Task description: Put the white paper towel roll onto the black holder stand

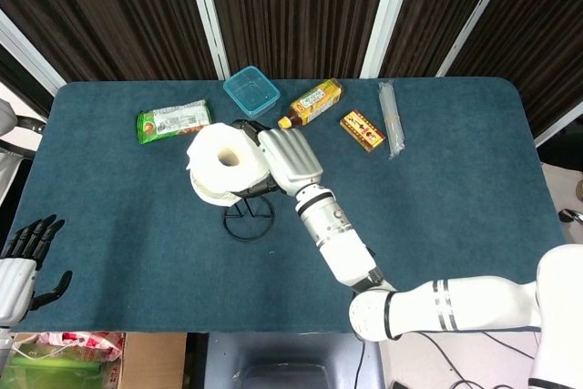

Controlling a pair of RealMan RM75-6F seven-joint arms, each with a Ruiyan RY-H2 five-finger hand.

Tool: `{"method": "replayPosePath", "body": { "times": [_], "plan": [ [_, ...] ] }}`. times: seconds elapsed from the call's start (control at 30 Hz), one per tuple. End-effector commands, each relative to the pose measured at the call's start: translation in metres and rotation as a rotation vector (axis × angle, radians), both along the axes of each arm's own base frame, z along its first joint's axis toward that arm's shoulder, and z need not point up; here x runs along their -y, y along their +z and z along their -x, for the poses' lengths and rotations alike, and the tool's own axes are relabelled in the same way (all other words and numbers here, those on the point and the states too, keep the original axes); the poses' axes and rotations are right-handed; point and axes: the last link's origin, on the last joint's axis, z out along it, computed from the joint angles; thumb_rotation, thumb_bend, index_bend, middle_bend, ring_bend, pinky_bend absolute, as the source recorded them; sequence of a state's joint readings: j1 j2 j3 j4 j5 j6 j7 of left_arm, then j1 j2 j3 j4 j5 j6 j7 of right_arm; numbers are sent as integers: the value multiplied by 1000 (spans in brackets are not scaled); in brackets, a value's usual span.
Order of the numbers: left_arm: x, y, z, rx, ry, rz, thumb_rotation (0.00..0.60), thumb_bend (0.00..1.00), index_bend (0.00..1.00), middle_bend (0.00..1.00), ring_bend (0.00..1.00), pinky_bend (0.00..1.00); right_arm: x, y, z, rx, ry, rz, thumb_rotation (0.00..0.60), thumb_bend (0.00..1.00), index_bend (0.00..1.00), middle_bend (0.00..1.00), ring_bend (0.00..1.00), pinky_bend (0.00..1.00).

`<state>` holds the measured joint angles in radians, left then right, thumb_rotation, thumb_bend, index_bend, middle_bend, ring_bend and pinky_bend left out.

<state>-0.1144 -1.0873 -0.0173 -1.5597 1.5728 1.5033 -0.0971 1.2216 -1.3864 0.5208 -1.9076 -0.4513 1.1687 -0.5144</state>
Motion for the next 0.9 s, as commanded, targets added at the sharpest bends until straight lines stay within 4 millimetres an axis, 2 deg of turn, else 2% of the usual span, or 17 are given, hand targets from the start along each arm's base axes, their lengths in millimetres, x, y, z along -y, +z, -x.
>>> {"method": "replayPosePath", "body": {
  "times": [0.03,0.23,0.43,0.53,0.6,0.67,0.7,0.77,0.83,0.87,0.9],
  "plan": [
    [-1,1,0,5,-1,1,600,394,0,22,35,101,0,-3,-2,-15,-17,-14,600,313,852,786,786,891],
    [1,1,2,7,-3,8,600,394,0,22,35,101,-2,1,-2,-40,-39,-31,600,313,852,786,786,891],
    [4,0,0,5,-8,10,600,394,0,22,35,101,-4,3,3,-182,-114,-62,600,314,840,786,777,883],
    [5,0,1,4,-8,11,600,394,0,22,35,101,-5,5,1,-220,-137,-70,600,313,809,786,753,869],
    [5,0,1,4,-8,11,600,395,0,22,35,100,-6,5,-1,-216,-139,-82,600,313,750,778,717,843],
    [1,-1,0,5,-9,12,600,395,0,22,35,101,-7,5,-3,-192,-133,-93,600,307,502,652,588,711],
    [1,-1,0,5,-7,11,600,394,0,22,35,101,-7,6,-4,-177,-128,-98,600,288,317,528,481,597],
    [0,0,0,6,-5,10,600,394,0,22,35,100,-7,7,-6,-153,-106,-87,600,222,59,288,249,365],
    [0,0,0,6,-5,8,600,394,0,22,35,101,-6,9,-6,-133,-91,-75,600,166,0,130,88,214],
    [0,0,0,6,-5,9,600,394,0,22,35,101,-6,10,-5,-125,-86,-68,600,139,0,60,29,155],
    [0,0,0,6,-5,9,600,394,0,22,35,101,-6,10,-4,-119,-85,-68,600,129,0,33,10,136]
  ]
}}
